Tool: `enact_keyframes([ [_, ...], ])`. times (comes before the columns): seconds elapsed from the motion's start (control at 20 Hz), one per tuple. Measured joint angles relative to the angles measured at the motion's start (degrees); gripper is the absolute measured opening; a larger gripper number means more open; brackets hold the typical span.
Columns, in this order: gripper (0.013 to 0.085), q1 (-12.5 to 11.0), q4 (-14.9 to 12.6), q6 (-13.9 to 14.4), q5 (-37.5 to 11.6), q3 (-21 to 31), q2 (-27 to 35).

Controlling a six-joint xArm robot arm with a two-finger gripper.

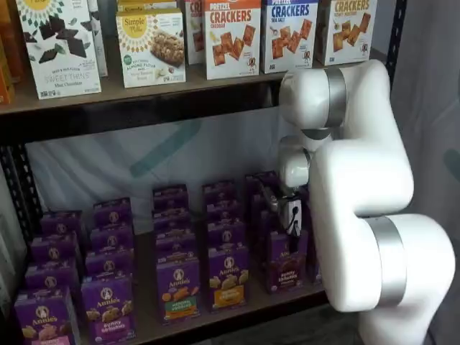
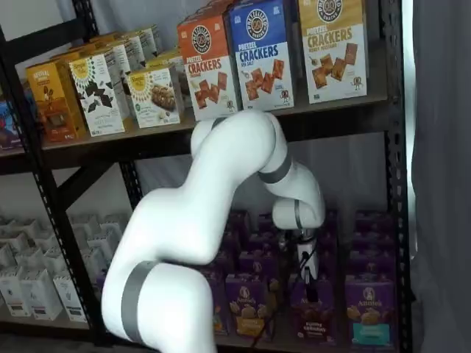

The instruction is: Pick up the purple box with a brown patch in the center, on the bottom shelf, the fifth box from the left

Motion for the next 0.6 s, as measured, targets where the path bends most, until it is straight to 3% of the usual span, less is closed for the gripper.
enact_keyframes([
  [0.6,0.045,-0.3,0.7,-0.9,-0.3,0.2,-0.2],
])
